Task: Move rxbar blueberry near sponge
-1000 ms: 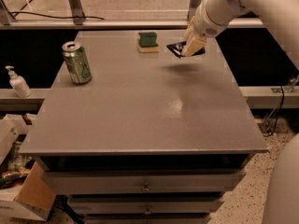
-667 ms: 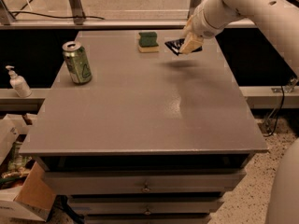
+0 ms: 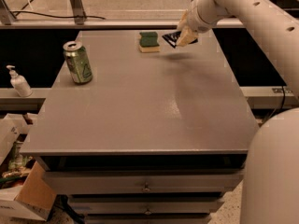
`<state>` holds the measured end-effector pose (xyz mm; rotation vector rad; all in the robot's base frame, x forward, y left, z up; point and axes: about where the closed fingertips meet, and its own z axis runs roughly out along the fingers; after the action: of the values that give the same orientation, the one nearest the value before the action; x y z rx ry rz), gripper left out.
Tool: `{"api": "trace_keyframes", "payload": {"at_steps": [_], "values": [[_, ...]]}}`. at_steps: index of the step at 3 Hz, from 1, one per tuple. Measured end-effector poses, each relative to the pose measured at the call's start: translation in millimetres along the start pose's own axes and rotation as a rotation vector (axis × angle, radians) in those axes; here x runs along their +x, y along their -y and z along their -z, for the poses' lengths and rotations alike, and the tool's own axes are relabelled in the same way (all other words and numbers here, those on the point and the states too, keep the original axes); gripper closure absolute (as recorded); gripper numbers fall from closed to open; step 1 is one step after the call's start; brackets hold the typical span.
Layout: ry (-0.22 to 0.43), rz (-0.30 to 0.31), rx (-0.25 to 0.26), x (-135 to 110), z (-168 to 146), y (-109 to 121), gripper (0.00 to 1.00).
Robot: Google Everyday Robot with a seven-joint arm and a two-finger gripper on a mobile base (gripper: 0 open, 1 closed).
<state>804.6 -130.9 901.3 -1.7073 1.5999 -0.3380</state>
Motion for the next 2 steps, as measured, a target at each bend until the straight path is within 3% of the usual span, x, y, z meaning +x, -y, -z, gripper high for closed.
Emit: {"api": "trace_keyframes", "payload": {"at_steps": [2], "values": [[-0.030,0.038,-0.004,-2,-30,19,1.00]]}}
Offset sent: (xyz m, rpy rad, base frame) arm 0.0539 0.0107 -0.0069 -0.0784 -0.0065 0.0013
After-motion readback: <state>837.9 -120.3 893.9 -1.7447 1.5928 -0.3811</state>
